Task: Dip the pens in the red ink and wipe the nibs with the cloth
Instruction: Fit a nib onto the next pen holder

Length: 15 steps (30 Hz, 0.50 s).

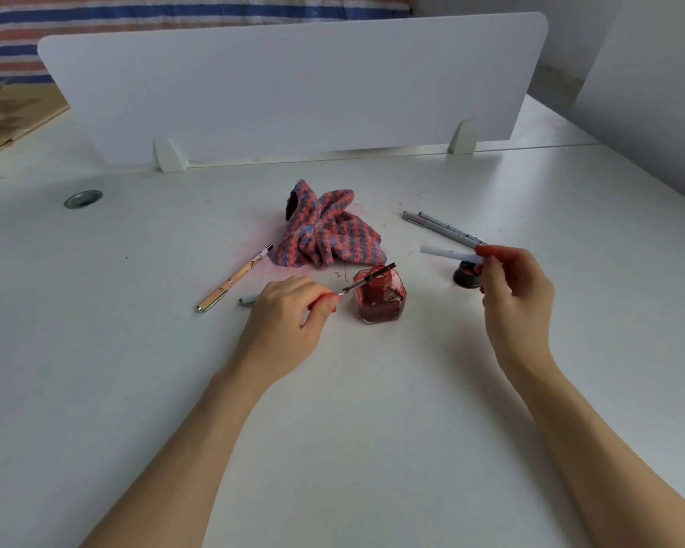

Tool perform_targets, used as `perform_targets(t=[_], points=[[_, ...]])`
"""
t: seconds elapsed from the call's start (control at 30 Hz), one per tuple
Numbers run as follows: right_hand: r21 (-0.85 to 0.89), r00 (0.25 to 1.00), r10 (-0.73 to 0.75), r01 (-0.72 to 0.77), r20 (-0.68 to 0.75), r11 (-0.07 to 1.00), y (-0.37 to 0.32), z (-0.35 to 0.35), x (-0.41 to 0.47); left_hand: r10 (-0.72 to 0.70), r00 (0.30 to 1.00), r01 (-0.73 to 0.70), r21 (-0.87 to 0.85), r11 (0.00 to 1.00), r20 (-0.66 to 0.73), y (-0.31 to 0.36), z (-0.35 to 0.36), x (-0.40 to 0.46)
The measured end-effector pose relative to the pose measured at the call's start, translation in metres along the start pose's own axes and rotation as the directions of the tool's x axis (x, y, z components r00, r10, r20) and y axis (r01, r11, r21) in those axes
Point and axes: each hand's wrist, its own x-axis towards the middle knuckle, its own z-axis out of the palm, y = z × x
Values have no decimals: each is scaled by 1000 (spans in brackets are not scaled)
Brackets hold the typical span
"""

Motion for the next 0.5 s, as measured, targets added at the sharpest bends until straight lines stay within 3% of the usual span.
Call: perform_targets(t=[0.1,0.27,0.33,0.4,0.5], points=[[-379,984,-44,108,174,919,11,3,-1,-8,1000,8,1,1000,-3,2,2,-1],[-593,929,-22,255,370,764,17,6,-7,-8,1000,8,12,1000,14,4,6,-2],[-547,917,-102,317,386,775,13,7,-9,1,1000,-1,5,1000,16,6,8,-1],[-411,915,-144,304,376,859,5,8,-11,17,1000,-17,-3,1000,13,9,10,-1],[-129,925,-49,105,378,986,-9,11,-15,54,998,-54,-10,999,11,14,13,-1]])
